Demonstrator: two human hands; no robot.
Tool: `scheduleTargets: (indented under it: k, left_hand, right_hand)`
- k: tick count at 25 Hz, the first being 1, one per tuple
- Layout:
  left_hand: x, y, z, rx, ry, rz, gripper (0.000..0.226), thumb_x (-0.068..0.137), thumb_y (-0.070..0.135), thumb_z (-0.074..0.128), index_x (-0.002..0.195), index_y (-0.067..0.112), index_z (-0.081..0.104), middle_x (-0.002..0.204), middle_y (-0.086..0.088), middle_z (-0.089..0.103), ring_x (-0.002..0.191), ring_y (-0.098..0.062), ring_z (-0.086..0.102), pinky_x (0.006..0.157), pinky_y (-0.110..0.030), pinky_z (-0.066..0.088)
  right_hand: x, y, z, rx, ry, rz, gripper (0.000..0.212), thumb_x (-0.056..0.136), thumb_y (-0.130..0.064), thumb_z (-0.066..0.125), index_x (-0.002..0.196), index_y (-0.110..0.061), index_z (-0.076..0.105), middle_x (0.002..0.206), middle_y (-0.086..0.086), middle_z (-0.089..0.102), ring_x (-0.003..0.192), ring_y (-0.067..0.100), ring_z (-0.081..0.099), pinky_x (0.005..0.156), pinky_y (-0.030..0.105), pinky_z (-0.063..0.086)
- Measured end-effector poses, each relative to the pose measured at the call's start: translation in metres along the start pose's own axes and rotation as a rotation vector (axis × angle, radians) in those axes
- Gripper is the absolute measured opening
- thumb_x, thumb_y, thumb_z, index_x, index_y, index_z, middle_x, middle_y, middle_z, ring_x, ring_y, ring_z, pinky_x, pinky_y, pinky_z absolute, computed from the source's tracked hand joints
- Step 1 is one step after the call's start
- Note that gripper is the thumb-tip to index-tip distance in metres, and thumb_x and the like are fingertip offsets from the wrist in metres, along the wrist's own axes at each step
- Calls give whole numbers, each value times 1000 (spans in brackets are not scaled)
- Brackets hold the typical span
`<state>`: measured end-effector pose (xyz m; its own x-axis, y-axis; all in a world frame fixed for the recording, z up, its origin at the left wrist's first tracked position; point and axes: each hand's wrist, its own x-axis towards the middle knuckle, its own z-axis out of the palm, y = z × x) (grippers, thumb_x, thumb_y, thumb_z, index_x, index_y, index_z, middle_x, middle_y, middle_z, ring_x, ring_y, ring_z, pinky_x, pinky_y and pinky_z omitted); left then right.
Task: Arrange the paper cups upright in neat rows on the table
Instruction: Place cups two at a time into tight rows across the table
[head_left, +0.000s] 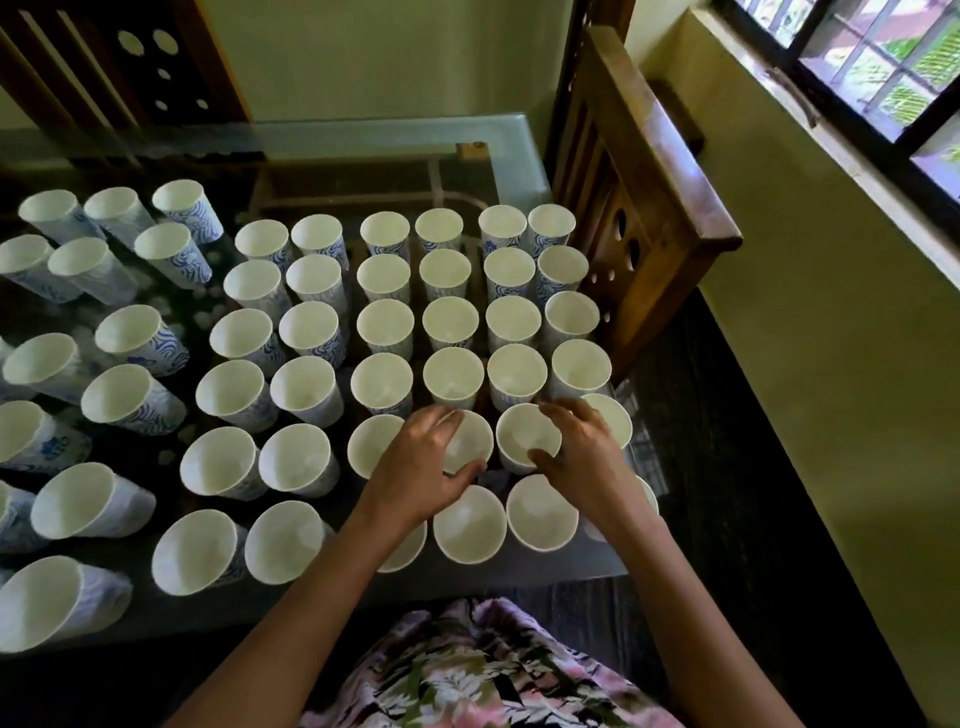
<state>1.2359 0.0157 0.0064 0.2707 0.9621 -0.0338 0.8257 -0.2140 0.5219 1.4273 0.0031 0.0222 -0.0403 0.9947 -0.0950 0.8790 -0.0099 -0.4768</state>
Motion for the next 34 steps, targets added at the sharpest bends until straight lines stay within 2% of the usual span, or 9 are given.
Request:
scheduleTargets:
  k: [7, 14, 24, 28, 31, 34]
  left_hand:
    - [17, 16, 11, 29, -33, 101, 67, 80, 40, 67, 136, 10, 44, 140, -7, 44, 132, -21, 37, 108, -32, 31]
    - [35, 30, 18, 35, -147, 189, 75, 75, 44, 70, 138, 14, 41, 142, -2, 43, 129, -17, 39, 105, -27, 32]
    - [40, 28, 23, -7, -152, 172, 75, 74, 43, 72, 137, 15, 42, 142, -1, 43, 130, -16, 39, 105, -25, 30]
    - [40, 25, 21, -11, -140, 170, 75, 74, 45, 71, 137, 16, 43, 141, -2, 44, 130, -17, 39, 106, -30, 32]
    - [46, 28, 17, -38, -82, 165, 69, 75, 46, 68, 132, 12, 49, 136, -6, 50, 127, -21, 44, 105, -33, 35]
    - [65, 31, 12, -53, -19, 120, 60, 81, 38, 67, 131, 8, 50, 135, -10, 50, 126, -23, 45, 105, -32, 34]
  right_hand:
    - [-1, 19, -15, 29, 77, 126, 52, 88, -21, 63, 136, -15, 44, 146, 7, 34, 134, 23, 32, 103, 33, 38]
    - [-2, 32, -23, 94, 7, 250, 64, 83, -30, 68, 139, -23, 38, 151, 0, 25, 136, 23, 28, 106, 39, 34]
    - [-2, 43, -23, 109, 22, 245, 66, 82, -30, 69, 139, -22, 37, 149, 0, 29, 134, 21, 31, 105, 37, 35]
    - [0, 43, -24, 113, 22, 222, 68, 82, -31, 69, 140, -23, 35, 150, 0, 26, 135, 21, 29, 106, 38, 35]
    - [11, 42, -21, 114, 26, 180, 64, 84, -27, 66, 141, -23, 37, 151, 1, 26, 137, 22, 28, 107, 37, 35]
    - [31, 43, -20, 92, 47, 142, 59, 86, -27, 65, 139, -20, 40, 150, 3, 29, 137, 24, 30, 107, 37, 37]
